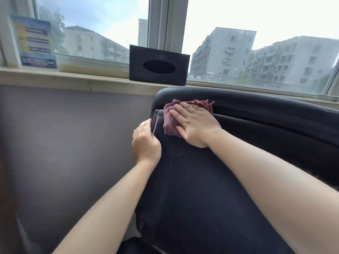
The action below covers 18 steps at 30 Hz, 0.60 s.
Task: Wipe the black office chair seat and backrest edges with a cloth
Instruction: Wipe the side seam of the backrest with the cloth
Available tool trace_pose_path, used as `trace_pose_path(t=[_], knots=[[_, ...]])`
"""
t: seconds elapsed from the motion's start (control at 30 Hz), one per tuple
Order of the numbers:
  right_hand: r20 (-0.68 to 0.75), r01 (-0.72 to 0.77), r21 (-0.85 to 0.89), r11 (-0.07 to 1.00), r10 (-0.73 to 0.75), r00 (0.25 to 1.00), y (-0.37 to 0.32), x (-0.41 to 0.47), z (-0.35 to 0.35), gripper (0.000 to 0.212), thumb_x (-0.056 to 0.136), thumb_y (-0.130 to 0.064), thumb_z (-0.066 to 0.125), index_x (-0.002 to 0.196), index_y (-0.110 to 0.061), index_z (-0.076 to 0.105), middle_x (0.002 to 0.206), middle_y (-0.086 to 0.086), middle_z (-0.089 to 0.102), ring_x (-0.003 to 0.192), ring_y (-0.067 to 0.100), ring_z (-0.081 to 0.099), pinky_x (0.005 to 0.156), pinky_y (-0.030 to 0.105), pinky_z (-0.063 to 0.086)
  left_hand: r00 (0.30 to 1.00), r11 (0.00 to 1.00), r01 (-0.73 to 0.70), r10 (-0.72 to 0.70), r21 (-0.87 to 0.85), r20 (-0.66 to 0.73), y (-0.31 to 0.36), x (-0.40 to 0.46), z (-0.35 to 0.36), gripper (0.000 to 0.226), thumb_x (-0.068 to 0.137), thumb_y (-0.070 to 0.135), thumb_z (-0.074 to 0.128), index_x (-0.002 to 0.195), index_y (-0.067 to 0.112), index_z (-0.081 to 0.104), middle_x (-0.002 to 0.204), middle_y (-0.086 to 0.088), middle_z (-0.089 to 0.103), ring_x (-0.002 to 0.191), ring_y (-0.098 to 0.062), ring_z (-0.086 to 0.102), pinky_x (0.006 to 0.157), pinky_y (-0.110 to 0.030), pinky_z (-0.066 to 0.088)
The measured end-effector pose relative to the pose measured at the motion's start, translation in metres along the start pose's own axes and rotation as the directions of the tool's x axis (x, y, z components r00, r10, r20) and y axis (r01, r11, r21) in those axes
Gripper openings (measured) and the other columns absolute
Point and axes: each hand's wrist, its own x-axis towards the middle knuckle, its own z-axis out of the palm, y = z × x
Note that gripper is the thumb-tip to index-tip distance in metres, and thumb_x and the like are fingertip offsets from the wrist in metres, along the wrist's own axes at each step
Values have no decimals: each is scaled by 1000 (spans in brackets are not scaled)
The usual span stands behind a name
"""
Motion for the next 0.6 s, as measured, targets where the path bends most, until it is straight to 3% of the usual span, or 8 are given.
trace_pose_path(t=[0.13,0.2,0.6], knots=[[1,35,-16,999,-35,999,-14,23,1,58,100,-44,18,151,-21,3,159,-1,1,146,16,-2,117,33,-2,999,999,32,-32,13,6,-18,7,-5,48,88,-9,37,134,-3,49,136,-16,53,128,-29,46,107,-27,29],[14,58,-15,998,-57,998,-20,34,0,58,100,-44,18,151,-21,4,159,-1,2,146,16,-1,117,33,-3,999,999,40,-40,19,20,-23,9,-7,50,88,-12,38,136,-1,47,139,-14,50,130,-27,44,105,-22,27],[14,44,41,998,-44,999,-6,3,-16,51,102,-36,18,151,-23,9,159,-2,7,146,15,4,116,30,0,993,999,34,-37,21,112,11,-8,-7,53,90,-8,36,141,6,43,146,-6,44,137,-18,38,109,-20,24]])
